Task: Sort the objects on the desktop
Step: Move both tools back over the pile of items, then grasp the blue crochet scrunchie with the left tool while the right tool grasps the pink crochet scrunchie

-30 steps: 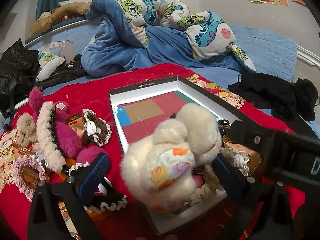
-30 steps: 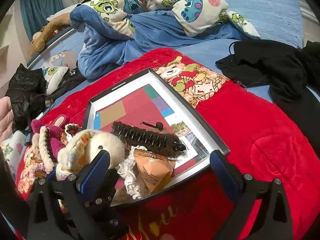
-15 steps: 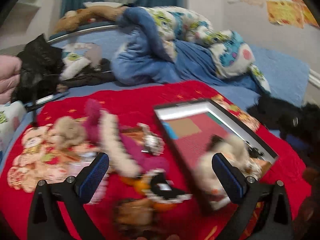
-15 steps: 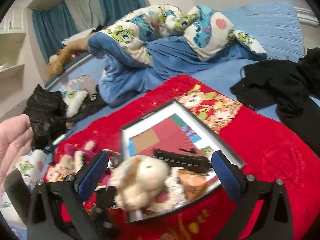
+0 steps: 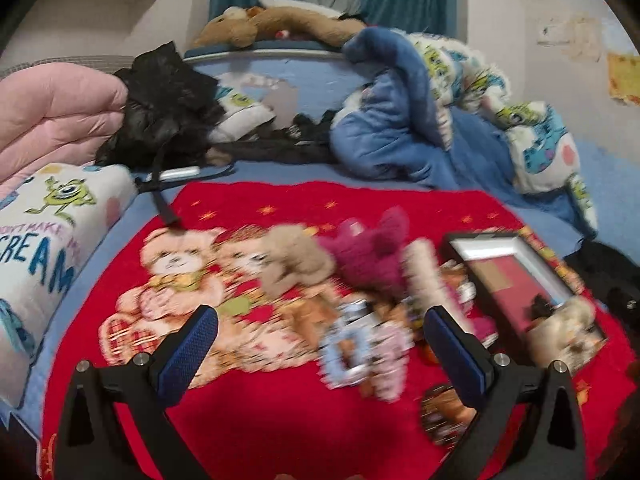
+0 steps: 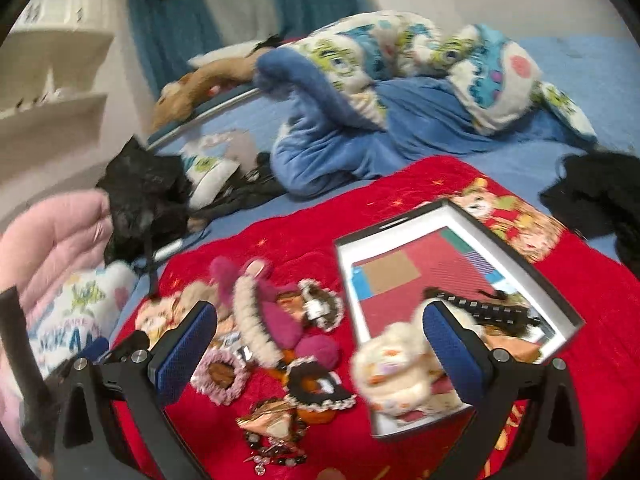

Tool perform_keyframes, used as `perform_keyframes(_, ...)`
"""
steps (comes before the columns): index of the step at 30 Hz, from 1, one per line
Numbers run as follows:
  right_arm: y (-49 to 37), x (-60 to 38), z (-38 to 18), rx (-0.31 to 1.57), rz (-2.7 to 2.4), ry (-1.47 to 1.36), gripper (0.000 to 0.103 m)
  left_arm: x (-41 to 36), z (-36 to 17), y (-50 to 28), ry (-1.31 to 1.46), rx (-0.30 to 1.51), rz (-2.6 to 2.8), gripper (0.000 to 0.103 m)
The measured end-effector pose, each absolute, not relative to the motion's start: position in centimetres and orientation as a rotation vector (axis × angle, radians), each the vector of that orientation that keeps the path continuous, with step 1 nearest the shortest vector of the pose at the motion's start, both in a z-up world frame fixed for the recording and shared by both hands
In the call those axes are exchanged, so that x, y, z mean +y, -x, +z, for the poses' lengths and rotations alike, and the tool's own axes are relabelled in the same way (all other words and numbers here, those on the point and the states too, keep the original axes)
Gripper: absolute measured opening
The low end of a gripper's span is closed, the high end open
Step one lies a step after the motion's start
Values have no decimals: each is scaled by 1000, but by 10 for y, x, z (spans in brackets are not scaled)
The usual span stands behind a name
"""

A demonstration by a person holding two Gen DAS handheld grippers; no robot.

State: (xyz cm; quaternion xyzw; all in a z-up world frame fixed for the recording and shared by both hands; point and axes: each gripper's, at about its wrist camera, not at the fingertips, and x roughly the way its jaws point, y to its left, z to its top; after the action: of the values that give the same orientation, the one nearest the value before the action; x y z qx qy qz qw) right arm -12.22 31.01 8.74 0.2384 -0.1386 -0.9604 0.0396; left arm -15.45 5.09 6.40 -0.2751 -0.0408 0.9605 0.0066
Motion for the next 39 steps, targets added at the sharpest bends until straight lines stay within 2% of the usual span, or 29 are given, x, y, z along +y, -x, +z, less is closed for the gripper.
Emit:
perform_keyframes(5,130,281,71,-289,-2914,-799,103,44,43,153,926,-65,2995,103)
perform_keyframes(16,142,269,46,-258,-2889,-919,103,45,22,165,998,100,3002,103)
perform_keyframes(19,147,262,41,-216,-2876,-964,98,48,18,167,979,136,2967,103)
perform_keyframes(22,151,253,36,-180,-2854,-983,98,52,11,176,999,197,2947,103)
perform_keyframes(26,156,232,29,-121,-2811,-985,96,53,8,182,1007,178,2905,103)
perform_keyframes(29,163,219,22,-143,-2746,-1009,92,56,4,182,1001,201,2878,103)
perform_keyframes(39,183,196,7,-236,-2627,-1069,90,61,-6,198,1014,227,2840,103)
